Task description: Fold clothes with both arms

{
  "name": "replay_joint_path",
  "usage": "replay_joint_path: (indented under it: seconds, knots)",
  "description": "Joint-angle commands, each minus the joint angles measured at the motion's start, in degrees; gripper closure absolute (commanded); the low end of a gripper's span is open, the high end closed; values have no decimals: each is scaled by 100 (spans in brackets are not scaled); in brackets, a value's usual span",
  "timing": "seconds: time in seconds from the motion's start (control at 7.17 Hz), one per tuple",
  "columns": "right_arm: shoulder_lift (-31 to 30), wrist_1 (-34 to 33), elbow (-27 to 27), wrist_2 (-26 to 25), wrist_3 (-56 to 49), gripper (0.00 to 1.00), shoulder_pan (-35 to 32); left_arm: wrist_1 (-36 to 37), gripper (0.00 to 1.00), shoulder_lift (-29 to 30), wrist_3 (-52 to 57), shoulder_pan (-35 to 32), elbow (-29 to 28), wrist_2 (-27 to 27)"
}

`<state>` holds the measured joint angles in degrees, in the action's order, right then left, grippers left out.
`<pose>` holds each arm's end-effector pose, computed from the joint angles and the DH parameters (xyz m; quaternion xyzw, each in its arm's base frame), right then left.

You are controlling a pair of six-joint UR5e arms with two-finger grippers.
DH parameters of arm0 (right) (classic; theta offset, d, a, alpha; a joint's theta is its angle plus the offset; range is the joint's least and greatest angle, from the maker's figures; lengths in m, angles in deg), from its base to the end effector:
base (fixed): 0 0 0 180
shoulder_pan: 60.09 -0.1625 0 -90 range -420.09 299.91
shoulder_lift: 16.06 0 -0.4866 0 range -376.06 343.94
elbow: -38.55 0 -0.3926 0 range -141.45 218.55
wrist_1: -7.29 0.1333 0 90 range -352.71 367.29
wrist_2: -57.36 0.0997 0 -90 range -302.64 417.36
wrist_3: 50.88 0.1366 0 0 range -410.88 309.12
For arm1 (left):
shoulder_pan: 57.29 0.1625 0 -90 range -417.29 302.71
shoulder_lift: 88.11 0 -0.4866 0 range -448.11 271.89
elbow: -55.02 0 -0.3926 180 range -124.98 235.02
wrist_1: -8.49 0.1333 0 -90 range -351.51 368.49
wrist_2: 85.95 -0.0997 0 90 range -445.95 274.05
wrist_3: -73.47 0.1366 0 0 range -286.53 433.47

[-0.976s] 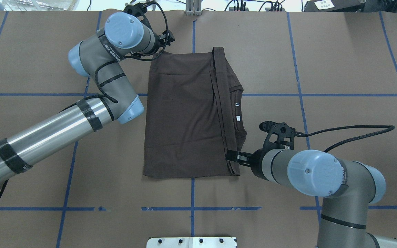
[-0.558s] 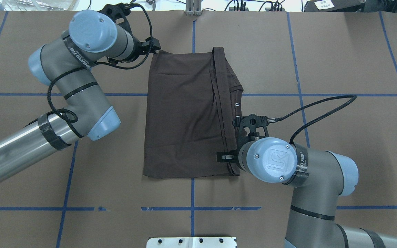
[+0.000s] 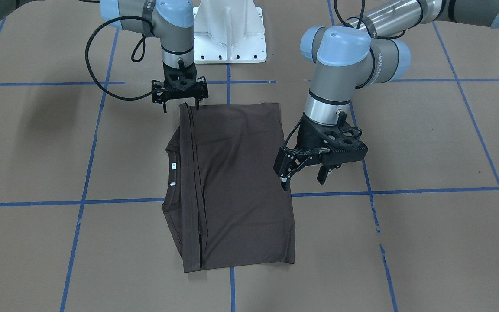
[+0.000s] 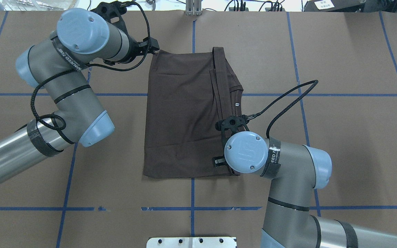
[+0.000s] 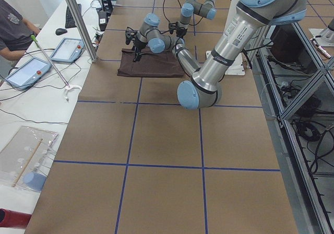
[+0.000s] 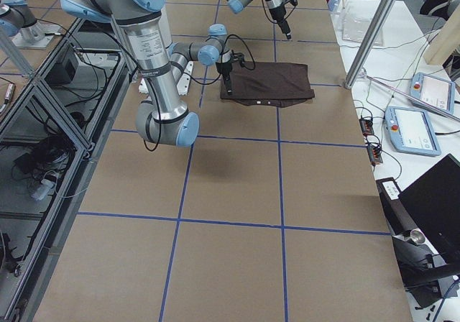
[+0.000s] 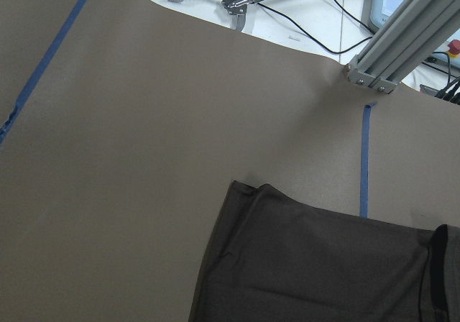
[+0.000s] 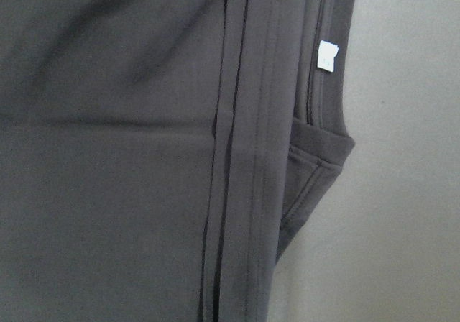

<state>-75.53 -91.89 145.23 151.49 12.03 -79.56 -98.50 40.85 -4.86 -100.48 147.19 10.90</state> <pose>-0.5965 -0.3418 0.3394 0.0974 -0.3126 -0.0745 0.9420 0.4810 -0.6120 0.2696 0.1770 0.4544 -0.2091 0.8476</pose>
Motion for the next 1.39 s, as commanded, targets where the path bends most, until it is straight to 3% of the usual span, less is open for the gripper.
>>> replay_joint_path:
  seconds: [0.0, 0.42, 1.25]
  knots:
    - [103, -171, -252, 727, -190, 0, -109, 2, 0, -2, -7, 12, 12, 1]
    - [225, -364, -639, 826, -349, 0, -197, 2, 0, -2, -25, 39, 29, 10]
    - [217, -488, -745, 976, -534, 0, -303, -24, 0, 6, -25, 65, 21, 54]
